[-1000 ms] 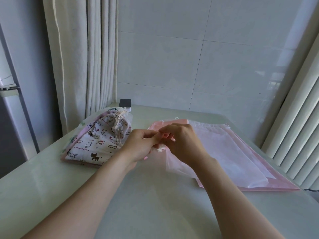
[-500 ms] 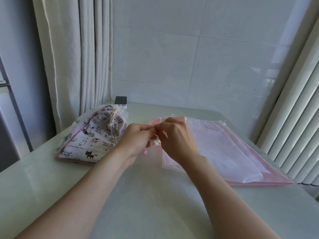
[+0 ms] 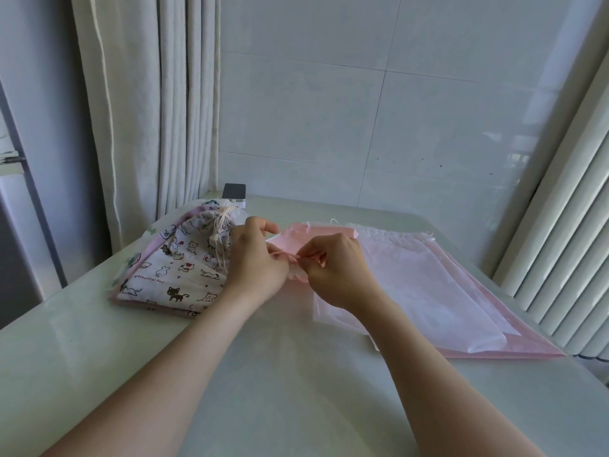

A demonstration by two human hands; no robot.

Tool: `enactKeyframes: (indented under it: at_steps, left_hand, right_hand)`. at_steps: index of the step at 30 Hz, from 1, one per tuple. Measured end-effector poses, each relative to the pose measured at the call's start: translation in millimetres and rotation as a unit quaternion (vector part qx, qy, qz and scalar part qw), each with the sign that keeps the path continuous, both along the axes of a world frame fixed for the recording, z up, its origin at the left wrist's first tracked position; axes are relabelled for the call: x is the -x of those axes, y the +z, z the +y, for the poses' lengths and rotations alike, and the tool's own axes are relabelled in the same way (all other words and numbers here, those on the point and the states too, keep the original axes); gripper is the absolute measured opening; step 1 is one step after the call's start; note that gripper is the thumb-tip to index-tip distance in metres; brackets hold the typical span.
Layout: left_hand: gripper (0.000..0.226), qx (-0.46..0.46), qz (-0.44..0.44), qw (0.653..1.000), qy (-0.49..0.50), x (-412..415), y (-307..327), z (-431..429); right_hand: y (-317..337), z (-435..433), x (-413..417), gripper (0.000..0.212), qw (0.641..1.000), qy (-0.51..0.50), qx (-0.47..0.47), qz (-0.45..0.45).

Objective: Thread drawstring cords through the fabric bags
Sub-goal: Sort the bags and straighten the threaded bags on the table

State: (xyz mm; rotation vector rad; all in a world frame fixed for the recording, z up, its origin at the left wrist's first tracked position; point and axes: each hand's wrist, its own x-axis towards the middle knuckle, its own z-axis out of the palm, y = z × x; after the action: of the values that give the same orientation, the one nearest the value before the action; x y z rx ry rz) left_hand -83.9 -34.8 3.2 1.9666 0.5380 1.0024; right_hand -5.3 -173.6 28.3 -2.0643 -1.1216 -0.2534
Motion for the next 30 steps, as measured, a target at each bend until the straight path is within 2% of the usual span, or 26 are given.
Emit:
enactKeyframes:
  at_steps: [4,7,10,15,21,26,30]
  left_hand:
    - [0.026,-0.057,-0.028,0.998,0.017,4.6,4.5,3.6]
    - [0.027,-0.093,-0.037,0.995,-0.021,7.1,7.3,-3.4]
    - [0.027,-0.125,-0.028,0.990,-0.056,10.3,10.3,-9.2]
    - [0.021,-0.115,0.004,0.992,-0.048,13.1,11.7,-12.4]
    - [0.020,-0.132,-0.002,0.990,-0.058,12.8,9.1,-7.9]
    - [0.016,-0.162,-0.011,0.985,-0.063,11.3,7.8,-6.5]
    - [0.010,-0.166,-0.022,0.985,-0.030,10.2,8.5,-9.6]
  right_hand:
    - [3.8,-4.9,-3.6,0.010,0.994,0.006,-0.007,0.109]
    - [5.9,-7.2,-2.7,0.010,0.980,0.010,-0.017,0.196]
    - [8.0,-9.9,-1.6,0.012,0.968,0.015,-0.046,0.246]
    - [8.4,-13.7,-4.9,0.016,0.951,0.036,-0.053,0.303]
    - [9.8,-15.0,-5.9,0.014,0.947,0.035,-0.040,0.318]
    - [12.4,-18.2,-4.3,0.019,0.922,0.088,-0.055,0.374]
    - [13.6,-20.2,-2.0,0.022,0.913,0.089,-0.062,0.393]
